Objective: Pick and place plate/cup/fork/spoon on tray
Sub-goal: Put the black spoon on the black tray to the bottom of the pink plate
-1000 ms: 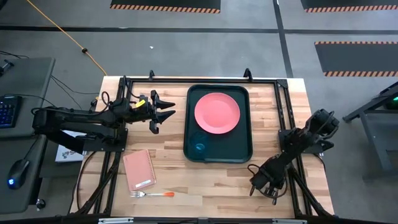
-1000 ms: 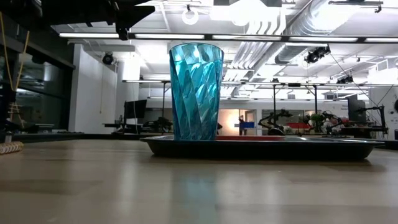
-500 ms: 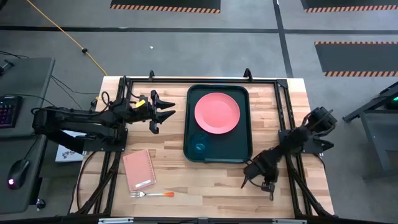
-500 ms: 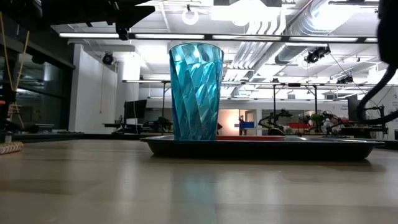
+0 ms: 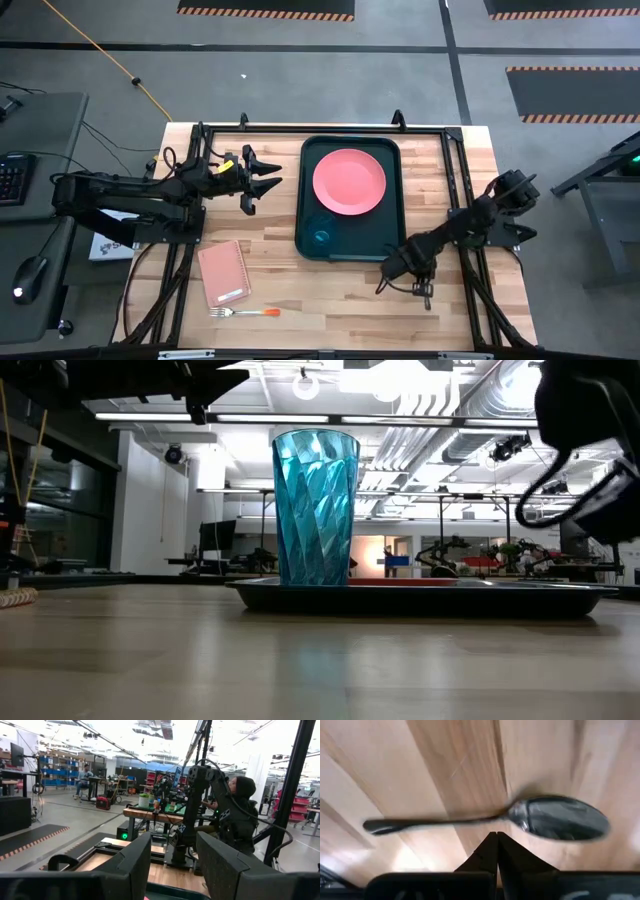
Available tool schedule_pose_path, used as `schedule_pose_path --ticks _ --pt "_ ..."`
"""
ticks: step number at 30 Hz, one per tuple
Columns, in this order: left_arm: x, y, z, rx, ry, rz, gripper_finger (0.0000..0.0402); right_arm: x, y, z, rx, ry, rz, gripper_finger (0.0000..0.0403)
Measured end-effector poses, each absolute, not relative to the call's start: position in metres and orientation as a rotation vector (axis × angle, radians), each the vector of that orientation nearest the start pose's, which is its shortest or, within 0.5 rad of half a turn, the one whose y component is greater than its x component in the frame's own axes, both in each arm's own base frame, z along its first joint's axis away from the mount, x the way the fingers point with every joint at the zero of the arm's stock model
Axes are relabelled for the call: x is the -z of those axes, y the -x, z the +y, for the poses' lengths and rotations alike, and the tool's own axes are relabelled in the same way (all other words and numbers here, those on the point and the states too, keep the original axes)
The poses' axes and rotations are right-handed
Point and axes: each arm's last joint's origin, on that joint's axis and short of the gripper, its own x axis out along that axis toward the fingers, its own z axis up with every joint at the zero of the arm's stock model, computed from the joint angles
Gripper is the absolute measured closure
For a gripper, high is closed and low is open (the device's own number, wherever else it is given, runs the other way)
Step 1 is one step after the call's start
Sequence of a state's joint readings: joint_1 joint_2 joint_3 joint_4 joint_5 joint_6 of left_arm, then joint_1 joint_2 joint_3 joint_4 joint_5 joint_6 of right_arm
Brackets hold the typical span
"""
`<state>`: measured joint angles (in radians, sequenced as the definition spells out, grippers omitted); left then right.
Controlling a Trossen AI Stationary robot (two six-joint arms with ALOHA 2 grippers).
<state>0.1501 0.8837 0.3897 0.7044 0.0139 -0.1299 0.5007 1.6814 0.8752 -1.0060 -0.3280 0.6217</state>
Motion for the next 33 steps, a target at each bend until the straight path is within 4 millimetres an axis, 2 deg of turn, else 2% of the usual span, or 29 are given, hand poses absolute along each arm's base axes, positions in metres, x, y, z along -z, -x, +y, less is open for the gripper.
schedule_pose_path --ticks 3,8,13,20,24,29,33 --pt "-0.264 -0.189 0.028 -0.121 0.112 -0.218 0.0252 -0.152 -0.206 0.124 0.057 -0.234 1.998 0.0403" --pt "-0.264 -0.189 0.028 -0.121 0.112 -0.216 0.0252 -0.173 -0.194 0.134 0.277 -0.235 2.020 0.0403" --pt "-0.264 -0.189 0.028 -0.122 0.112 -0.215 0.0252 -0.183 -0.175 0.150 0.436 -0.271 1.857 0.0403" --pt "-0.265 -0.189 0.028 -0.121 0.112 -0.220 0.0252 -0.200 -0.157 0.161 0.656 -0.458 1.606 0.0394" --pt "-0.265 -0.189 0.028 -0.121 0.112 -0.222 0.0252 -0.206 -0.154 0.163 0.700 -0.536 1.499 0.0358" --pt "-0.265 -0.189 0.028 -0.118 0.138 -0.223 0.0252 -0.206 -0.154 0.169 0.688 -0.594 1.437 0.0288" --pt "-0.265 -0.189 0.028 -0.116 0.159 -0.225 0.0252 -0.189 -0.153 0.170 0.670 -0.671 1.440 0.0237"
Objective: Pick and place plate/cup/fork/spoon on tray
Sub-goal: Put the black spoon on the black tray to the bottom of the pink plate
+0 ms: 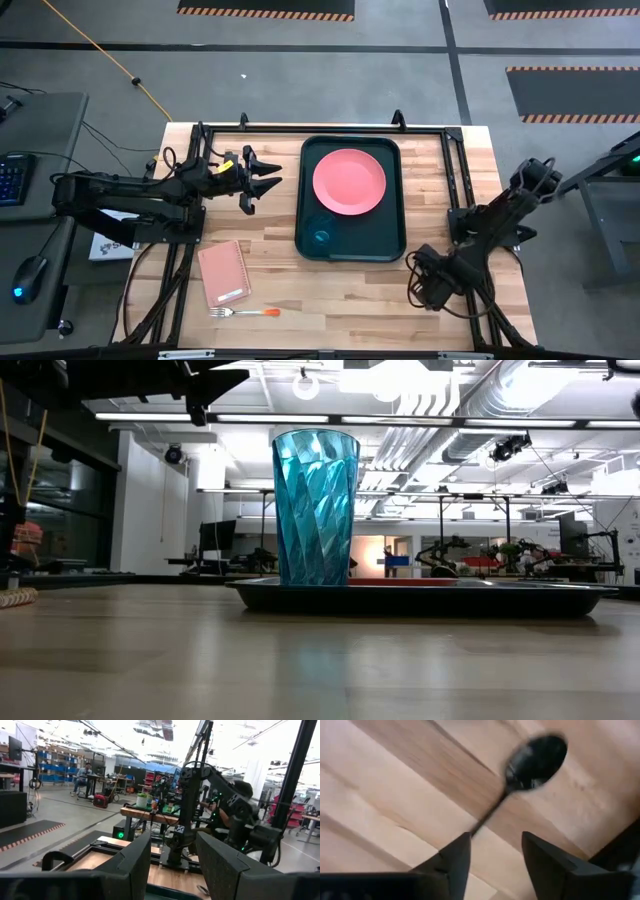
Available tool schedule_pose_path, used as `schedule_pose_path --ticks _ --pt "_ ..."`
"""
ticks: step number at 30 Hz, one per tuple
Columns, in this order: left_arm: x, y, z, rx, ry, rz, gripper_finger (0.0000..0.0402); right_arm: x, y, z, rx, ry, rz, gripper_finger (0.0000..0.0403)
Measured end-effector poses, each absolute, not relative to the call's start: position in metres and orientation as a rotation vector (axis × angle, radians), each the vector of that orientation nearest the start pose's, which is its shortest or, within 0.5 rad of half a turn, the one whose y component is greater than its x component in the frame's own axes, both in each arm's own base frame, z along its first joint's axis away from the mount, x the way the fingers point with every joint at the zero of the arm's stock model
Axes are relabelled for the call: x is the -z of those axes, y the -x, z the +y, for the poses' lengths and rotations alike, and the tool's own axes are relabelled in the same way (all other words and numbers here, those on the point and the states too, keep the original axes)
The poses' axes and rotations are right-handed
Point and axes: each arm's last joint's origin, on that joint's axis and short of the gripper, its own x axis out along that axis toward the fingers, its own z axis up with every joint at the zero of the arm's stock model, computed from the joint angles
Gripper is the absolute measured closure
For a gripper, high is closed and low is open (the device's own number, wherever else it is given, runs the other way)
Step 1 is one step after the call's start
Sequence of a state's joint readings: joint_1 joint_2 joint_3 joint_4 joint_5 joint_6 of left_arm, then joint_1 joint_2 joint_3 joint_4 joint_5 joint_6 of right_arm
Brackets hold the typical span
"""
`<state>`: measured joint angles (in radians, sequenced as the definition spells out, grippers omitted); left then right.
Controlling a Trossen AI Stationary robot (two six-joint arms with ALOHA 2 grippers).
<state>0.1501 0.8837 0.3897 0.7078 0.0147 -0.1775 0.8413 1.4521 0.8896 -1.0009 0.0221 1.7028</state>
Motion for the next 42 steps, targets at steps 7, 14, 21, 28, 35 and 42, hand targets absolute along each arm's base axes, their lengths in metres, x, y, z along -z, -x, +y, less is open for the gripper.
schedule_pose_path --ticks 7,14,21,28,35,42 --pt "-0.265 -0.189 0.028 -0.115 0.163 -0.225 0.0252 -0.145 -0.141 0.161 0.668 -0.796 1.507 0.0210" --pt "-0.265 -0.189 0.028 -0.115 0.162 -0.225 0.0252 -0.141 -0.144 0.162 0.631 -0.828 1.443 0.0220" --pt "-0.265 -0.189 0.028 -0.115 0.162 -0.225 0.0252 -0.143 -0.145 0.160 0.615 -0.865 1.504 0.0229" --pt "-0.265 -0.189 0.028 -0.116 0.162 -0.225 0.0252 -0.162 -0.143 0.155 0.584 -0.951 1.411 0.0229" --pt "-0.265 -0.189 0.028 -0.116 0.162 -0.225 0.0252 -0.165 -0.146 0.151 0.648 -1.003 1.289 0.0229" --pt "-0.265 -0.189 0.028 -0.115 0.162 -0.225 0.0252 -0.150 -0.156 0.154 0.672 -0.997 1.353 0.0228"
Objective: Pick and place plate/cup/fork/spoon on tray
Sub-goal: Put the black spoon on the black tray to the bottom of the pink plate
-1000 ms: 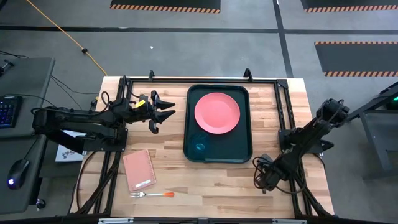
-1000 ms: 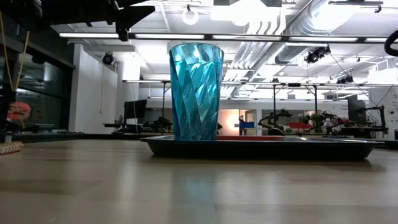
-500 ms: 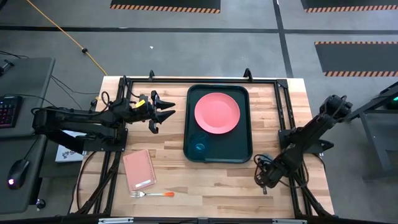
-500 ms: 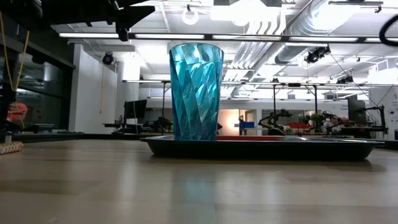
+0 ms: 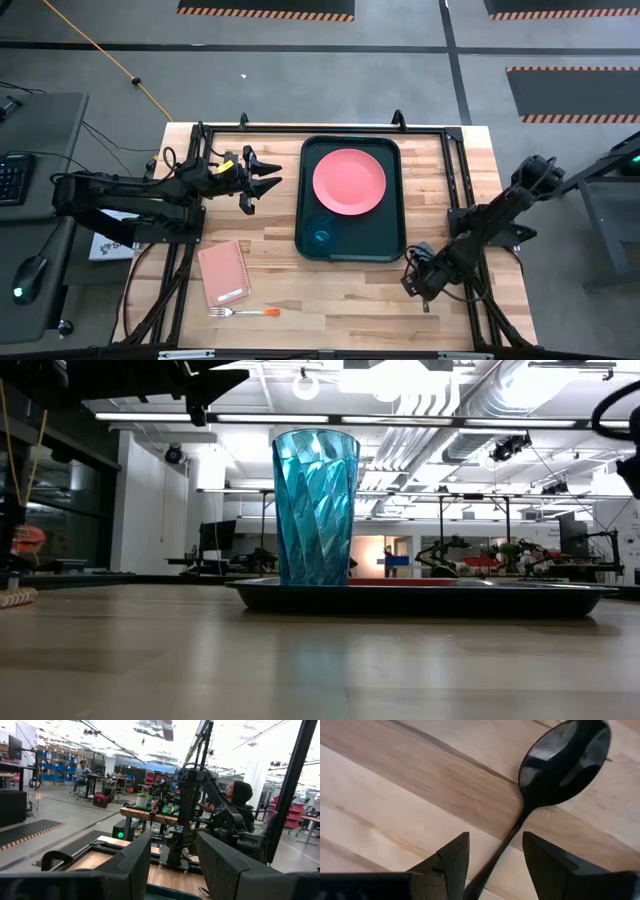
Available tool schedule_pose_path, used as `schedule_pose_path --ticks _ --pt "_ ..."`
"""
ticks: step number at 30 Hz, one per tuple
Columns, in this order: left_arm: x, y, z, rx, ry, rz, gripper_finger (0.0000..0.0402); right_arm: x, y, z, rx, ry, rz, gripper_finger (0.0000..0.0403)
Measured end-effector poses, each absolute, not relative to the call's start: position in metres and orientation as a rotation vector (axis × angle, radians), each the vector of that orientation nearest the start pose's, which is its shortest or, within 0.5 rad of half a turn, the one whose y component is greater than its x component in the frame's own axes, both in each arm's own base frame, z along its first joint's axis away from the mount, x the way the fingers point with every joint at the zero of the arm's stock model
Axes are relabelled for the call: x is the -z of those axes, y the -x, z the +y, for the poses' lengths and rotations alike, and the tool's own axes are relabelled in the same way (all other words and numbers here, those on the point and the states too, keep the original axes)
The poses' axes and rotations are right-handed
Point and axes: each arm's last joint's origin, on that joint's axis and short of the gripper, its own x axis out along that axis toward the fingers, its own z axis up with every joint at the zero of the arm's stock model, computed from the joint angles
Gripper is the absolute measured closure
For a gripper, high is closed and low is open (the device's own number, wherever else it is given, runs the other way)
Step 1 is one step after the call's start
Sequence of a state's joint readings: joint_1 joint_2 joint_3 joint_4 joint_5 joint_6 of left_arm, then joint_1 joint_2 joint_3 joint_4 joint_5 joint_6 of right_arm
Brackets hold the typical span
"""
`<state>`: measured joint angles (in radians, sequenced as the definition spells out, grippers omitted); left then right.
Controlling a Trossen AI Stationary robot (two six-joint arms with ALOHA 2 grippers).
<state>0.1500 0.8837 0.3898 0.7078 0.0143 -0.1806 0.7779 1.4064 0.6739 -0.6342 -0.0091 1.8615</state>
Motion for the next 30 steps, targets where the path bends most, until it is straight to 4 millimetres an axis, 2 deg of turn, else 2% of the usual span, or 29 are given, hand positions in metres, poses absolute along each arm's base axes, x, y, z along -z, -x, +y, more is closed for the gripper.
schedule_pose_path --ticks 16,21,27,30 --pt "-0.265 -0.189 0.028 -0.115 0.162 -0.225 0.0252 -0.133 -0.159 0.154 0.744 -0.925 1.433 0.0239" --pt "-0.265 -0.189 0.028 -0.116 0.162 -0.225 0.0252 -0.132 -0.158 0.152 0.730 -0.888 1.470 0.0288" --pt "-0.265 -0.189 0.028 -0.115 0.162 -0.225 0.0252 -0.133 -0.157 0.149 0.699 -0.831 1.506 0.0386" --pt "-0.265 -0.189 0.028 -0.115 0.162 -0.225 0.0252 -0.137 -0.156 0.148 0.662 -0.825 1.520 0.0390"
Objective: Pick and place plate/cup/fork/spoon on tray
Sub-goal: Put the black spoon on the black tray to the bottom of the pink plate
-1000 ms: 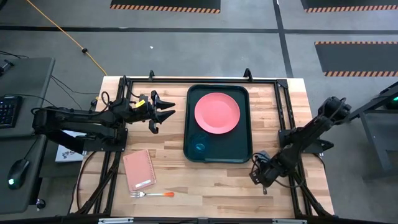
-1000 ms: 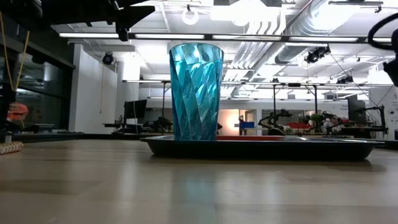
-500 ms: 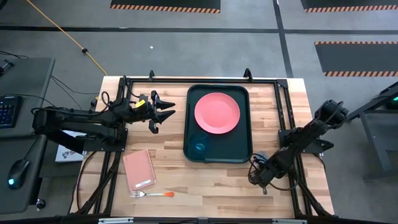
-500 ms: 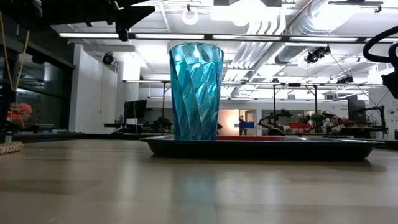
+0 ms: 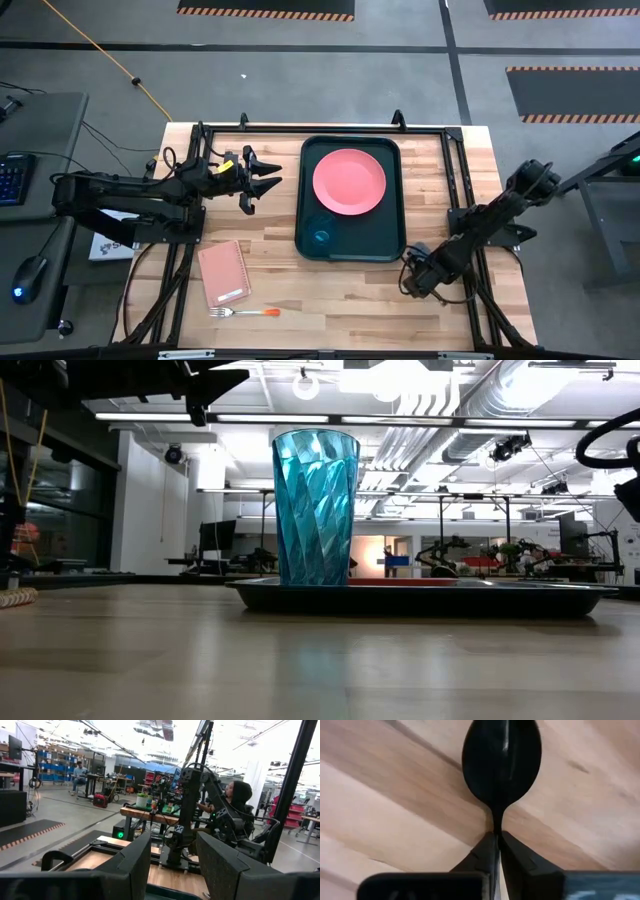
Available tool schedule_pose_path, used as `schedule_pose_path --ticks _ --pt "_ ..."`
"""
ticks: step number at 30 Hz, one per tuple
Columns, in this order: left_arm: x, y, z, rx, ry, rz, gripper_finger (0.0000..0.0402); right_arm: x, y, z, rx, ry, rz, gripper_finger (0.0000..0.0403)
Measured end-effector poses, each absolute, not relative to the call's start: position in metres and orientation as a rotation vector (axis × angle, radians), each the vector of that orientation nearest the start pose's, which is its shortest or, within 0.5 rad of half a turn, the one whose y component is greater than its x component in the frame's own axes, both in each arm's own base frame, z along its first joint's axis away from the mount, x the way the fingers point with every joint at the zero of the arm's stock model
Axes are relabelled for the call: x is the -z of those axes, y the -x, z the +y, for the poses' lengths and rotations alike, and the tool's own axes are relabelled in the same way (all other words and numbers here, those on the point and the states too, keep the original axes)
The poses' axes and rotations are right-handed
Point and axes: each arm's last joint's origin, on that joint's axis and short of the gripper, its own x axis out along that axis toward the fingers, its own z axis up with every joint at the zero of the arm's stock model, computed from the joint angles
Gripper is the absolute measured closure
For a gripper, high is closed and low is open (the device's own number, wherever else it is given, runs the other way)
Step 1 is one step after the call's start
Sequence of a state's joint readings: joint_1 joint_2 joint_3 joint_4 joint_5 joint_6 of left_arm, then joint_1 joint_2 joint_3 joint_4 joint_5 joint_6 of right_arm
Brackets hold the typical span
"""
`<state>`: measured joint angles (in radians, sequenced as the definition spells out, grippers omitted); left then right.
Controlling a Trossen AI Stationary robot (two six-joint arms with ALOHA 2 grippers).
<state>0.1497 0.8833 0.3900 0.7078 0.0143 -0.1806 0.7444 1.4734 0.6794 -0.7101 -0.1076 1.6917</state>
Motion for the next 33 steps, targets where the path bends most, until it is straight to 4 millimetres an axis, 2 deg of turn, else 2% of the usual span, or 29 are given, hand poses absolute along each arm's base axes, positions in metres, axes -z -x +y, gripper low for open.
schedule_pose_path --ticks 2,5,8,11,16,21,26,33 --pt "-0.265 -0.189 0.028 -0.115 0.162 -0.225 0.0252 -0.144 -0.152 0.145 0.673 -0.787 1.553 0.0386" --pt "-0.265 -0.189 0.028 -0.115 0.162 -0.225 0.0252 -0.167 -0.154 0.147 0.636 -0.779 1.546 0.0397" --pt "-0.265 -0.189 0.028 -0.116 0.162 -0.224 0.0252 -0.189 -0.151 0.143 0.670 -0.698 1.564 0.0397" --pt "-0.265 -0.189 0.028 -0.115 0.162 -0.225 0.0252 -0.216 -0.158 0.144 0.590 -0.655 1.484 0.0399" --pt "-0.265 -0.189 0.028 -0.115 0.162 -0.226 0.0252 -0.238 -0.181 0.129 0.545 -0.531 1.292 0.0400" --pt "-0.265 -0.189 0.028 -0.115 0.162 -0.225 0.0252 -0.239 -0.204 0.085 0.624 -0.353 1.216 0.0401" --pt "-0.265 -0.189 0.028 -0.115 0.163 -0.226 0.0252 -0.241 -0.225 0.026 0.717 -0.149 1.152 0.0402" --pt "-0.265 -0.189 0.028 -0.115 0.163 -0.224 0.0252 -0.245 -0.250 -0.059 0.687 0.144 1.115 0.0402"
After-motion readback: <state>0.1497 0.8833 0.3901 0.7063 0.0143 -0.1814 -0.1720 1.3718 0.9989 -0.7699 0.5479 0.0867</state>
